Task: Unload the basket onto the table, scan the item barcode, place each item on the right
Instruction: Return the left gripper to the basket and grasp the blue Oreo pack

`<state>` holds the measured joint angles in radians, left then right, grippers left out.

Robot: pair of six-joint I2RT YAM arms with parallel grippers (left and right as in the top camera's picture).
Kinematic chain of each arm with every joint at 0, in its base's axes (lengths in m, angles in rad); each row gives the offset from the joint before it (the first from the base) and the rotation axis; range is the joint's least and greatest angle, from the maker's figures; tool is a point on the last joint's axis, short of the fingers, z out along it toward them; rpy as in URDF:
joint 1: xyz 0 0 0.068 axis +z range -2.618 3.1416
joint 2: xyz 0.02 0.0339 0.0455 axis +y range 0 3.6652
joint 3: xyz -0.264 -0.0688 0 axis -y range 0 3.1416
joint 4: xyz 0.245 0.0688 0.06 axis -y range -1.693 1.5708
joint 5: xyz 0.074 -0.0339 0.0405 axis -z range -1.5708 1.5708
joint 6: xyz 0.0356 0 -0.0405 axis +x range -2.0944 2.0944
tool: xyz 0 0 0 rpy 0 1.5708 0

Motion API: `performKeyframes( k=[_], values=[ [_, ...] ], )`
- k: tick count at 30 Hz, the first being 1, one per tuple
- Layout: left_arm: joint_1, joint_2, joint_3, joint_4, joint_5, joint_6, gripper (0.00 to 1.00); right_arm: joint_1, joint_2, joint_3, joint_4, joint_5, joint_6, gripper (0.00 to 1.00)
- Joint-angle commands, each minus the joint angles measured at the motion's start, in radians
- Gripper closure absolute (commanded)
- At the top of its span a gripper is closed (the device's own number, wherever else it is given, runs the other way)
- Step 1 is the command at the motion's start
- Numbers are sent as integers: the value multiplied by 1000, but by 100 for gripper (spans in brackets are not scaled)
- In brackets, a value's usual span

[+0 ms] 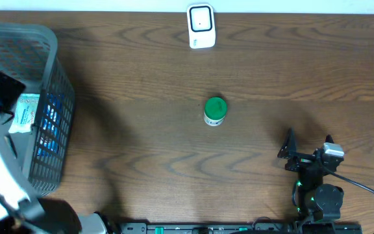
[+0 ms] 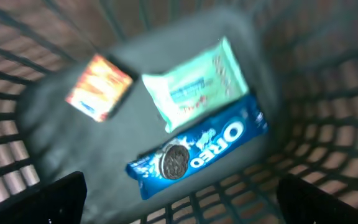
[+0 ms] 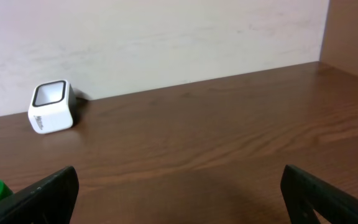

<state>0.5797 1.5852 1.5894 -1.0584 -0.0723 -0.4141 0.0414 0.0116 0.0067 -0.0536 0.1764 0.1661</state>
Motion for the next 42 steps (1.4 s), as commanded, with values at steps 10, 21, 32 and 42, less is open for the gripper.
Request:
performKeyframes(
  k=[10, 21, 32, 42],
  values=[
    [11, 366, -8, -56, 247, 365, 2, -12, -6, -1, -3, 9, -14, 1],
    [10, 581, -9, -66, 245, 422, 2, -12, -6, -1, -3, 9, -14, 1],
    [11, 587, 47, -82, 237, 417, 92, -12, -6, -1, -3, 8, -14, 1],
    [10, 422, 383, -321, 242, 315, 93, -12, -6, -1, -3, 8, -14, 1]
  ],
)
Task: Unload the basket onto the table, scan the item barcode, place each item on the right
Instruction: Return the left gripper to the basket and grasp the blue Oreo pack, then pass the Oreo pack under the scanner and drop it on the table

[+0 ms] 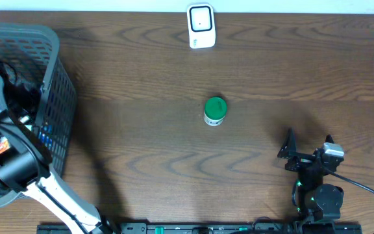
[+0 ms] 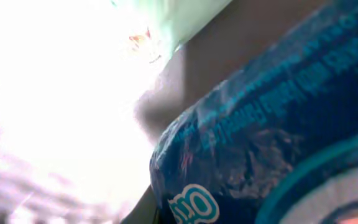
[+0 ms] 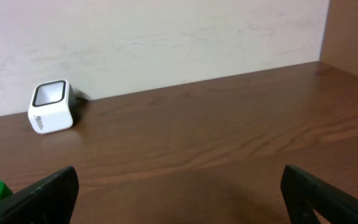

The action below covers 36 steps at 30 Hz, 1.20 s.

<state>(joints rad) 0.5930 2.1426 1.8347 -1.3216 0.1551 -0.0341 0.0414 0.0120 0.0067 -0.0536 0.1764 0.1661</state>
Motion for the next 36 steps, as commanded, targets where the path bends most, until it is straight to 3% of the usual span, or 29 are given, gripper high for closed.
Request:
performKeyframes(
  k=[1, 9, 14, 20, 24, 26, 31, 32, 36],
  values=[
    [-3, -169, 165, -75, 26, -77, 93, -12, -6, -1, -3, 9, -14, 1],
    [-3, -537, 224, -41, 140, -233, 92, -12, -6, -1, -3, 9, -14, 1],
    [-29, -703, 224, -16, 465, -259, 93, -12, -6, -1, -3, 9, -14, 1],
    [-197, -726, 209, -69, 645, -248, 93, -12, -6, -1, -3, 9, -14, 1],
    [-372, -678, 149, -129, 712, -160, 93, -12, -6, -1, -3, 9, -14, 1],
    [-485, -629, 111, -180, 751, 9, 94, -12, -6, -1, -3, 8, -14, 1],
    [-655, -522, 41, -320, 754, 301, 93, -12, -6, -1, -3, 9, -14, 1],
    [-705, -473, 4, -362, 754, 414, 92, -12, -6, -1, -3, 9, -14, 1],
    [-765, -348, -93, -307, 684, 542, 93, -12, -6, -1, -3, 9, -14, 1]
  ],
)
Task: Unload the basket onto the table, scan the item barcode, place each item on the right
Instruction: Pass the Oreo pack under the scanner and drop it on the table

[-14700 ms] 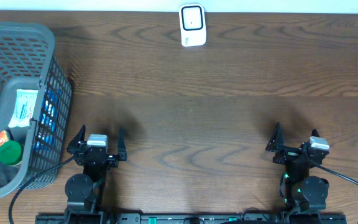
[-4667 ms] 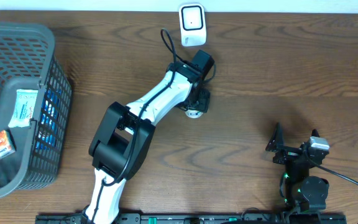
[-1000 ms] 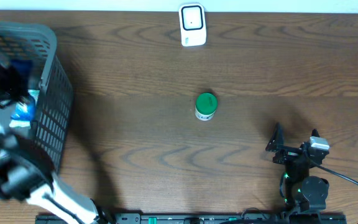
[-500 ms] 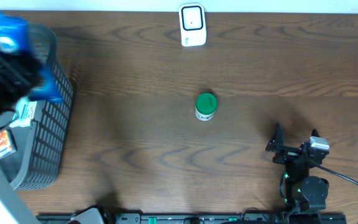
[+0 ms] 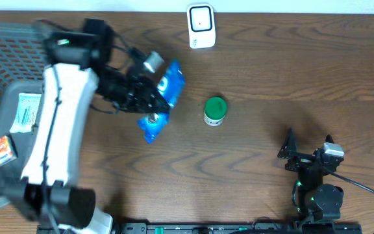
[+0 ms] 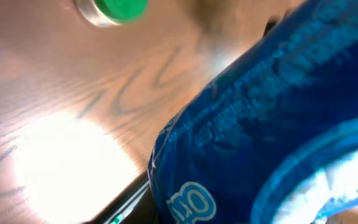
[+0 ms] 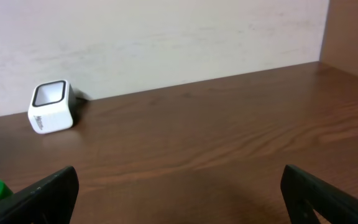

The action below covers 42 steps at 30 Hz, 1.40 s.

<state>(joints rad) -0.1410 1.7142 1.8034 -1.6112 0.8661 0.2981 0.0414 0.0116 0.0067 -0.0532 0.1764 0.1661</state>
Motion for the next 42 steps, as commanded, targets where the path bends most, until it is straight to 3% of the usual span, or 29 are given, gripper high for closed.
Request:
performKeyframes(
  k=[1, 4, 9, 16, 17, 18, 20, 26, 29, 30, 34, 37, 38, 42],
  values=[
    [-34, 107, -87, 34, -67, 200, 93, -12, -6, -1, -3, 9, -14, 1],
    [-34, 171, -152, 203, -130, 71, 93, -12, -6, -1, -3, 8, -14, 1],
    [-36, 259, -237, 491, -334, -294, 92, -12, -6, -1, -3, 9, -14, 1],
    [-44, 356, -278, 671, -343, -619, 92, -12, -6, -1, -3, 9, -14, 1],
    [-50, 364, -278, 680, -343, -637, 87, -12, -6, -1, -3, 9, -14, 1],
    [-63, 369, -278, 703, -341, -663, 56, -12, -6, -1, -3, 9, -14, 1],
    [-69, 361, -257, 705, -332, -663, 30, -12, -6, -1, -3, 8, -14, 1],
    [-66, 241, -39, 567, -397, -597, 18, -12, -6, -1, -3, 8, -14, 1],
    [-65, 131, 143, 465, -573, -572, 11, -12, -6, -1, -3, 8, -14, 1],
    [-64, 105, 184, 449, -623, -565, 2, -12, -6, -1, -3, 9, -14, 1],
    [-37, -49, 330, 430, -901, -512, 2, -12, -6, -1, -3, 9, -14, 1],
    [29, -145, 344, 427, -1077, -513, 2, -12, -6, -1, -3, 9, -14, 1],
    [108, -177, 344, 410, -1100, -520, 2, -12, -6, -1, -3, 9, -14, 1],
    [310, -178, 332, 325, -1099, -710, 2, -12, -6, -1, -3, 9, -14, 1]
  ],
)
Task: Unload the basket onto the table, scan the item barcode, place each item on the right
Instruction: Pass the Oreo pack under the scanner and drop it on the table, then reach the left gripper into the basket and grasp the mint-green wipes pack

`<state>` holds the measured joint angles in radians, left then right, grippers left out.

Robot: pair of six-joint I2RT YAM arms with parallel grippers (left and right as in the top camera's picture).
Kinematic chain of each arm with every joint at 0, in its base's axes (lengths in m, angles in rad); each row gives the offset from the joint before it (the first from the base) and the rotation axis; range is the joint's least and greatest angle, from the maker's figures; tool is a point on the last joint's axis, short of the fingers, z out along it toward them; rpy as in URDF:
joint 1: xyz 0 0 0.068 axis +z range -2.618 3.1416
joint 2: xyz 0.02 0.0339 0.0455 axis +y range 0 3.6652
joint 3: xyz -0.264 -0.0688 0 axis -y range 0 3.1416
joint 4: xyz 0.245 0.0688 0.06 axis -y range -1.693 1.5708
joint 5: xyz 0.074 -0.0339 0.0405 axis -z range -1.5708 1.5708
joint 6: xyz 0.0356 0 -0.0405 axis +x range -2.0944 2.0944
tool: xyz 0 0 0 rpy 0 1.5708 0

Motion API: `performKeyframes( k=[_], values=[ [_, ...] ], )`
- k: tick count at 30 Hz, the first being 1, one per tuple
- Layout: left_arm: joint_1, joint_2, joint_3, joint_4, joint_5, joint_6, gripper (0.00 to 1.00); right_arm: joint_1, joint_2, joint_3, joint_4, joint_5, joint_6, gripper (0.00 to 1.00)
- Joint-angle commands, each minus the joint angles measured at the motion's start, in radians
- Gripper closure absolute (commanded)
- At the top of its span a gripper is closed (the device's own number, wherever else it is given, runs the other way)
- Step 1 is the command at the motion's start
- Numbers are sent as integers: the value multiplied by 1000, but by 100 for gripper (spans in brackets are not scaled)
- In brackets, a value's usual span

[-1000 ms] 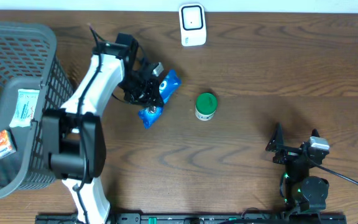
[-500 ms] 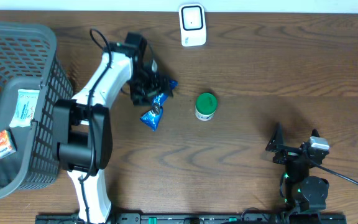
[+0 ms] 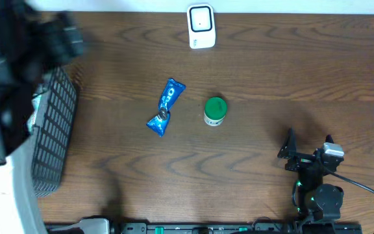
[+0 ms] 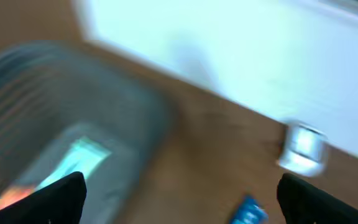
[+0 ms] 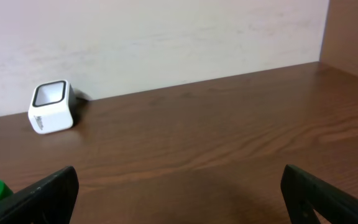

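The blue Oreo pack (image 3: 165,107) lies flat on the table, left of a green-lidded jar (image 3: 215,110). The white barcode scanner (image 3: 200,26) stands at the table's far edge, its window facing up. My left gripper (image 4: 179,199) is open and empty, raised high; its blurred view takes in the pack (image 4: 248,211), the scanner (image 4: 303,146) and the basket (image 4: 73,124). In the overhead view the left arm is a big blur at the left edge. My right gripper (image 3: 307,151) rests open at the front right, facing the scanner (image 5: 51,106).
A grey wire basket (image 3: 50,136) stands at the left edge. Inside it are a pale green wipes packet (image 4: 79,158) and an orange box (image 4: 11,196). The green lid shows at the right wrist view's left edge. A pale wall runs behind the table.
The Oreo pack was held in my left gripper above the table; now it lies on the table beside the jar. The left gripper is open, empty and higher, back near the basket.
My left gripper hung open over the basket holding the Oreo pack, wipes and orange box. Then it was down in the basket against the pack. Then it held the pack above the table near the jar. Now the pack lies there, released. The right arm stayed still.
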<state>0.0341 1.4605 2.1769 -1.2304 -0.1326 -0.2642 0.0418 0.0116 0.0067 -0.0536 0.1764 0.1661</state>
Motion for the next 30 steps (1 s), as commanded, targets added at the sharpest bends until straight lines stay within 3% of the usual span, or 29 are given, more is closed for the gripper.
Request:
performKeyframes(
  k=[1, 5, 10, 14, 18, 30],
  values=[
    [187, 81, -58, -74, -96, -206, 2, -12, -6, -1, -3, 9, -14, 1],
    [335, 95, -173, -52, -70, -288, 2, -12, -6, -1, -3, 9, -14, 1],
    [443, 108, -360, 42, -69, -246, 2, -12, -6, -1, -3, 8, -14, 1],
    [476, 119, -554, 241, 48, 2, 2, -12, -6, -1, -3, 9, -14, 1],
    [476, 147, -707, 422, 62, 248, 2, -12, -6, -1, -3, 9, -14, 1],
    [475, 385, -755, 509, 61, 674, 2, -12, -6, -1, -3, 9, -14, 1]
  ],
)
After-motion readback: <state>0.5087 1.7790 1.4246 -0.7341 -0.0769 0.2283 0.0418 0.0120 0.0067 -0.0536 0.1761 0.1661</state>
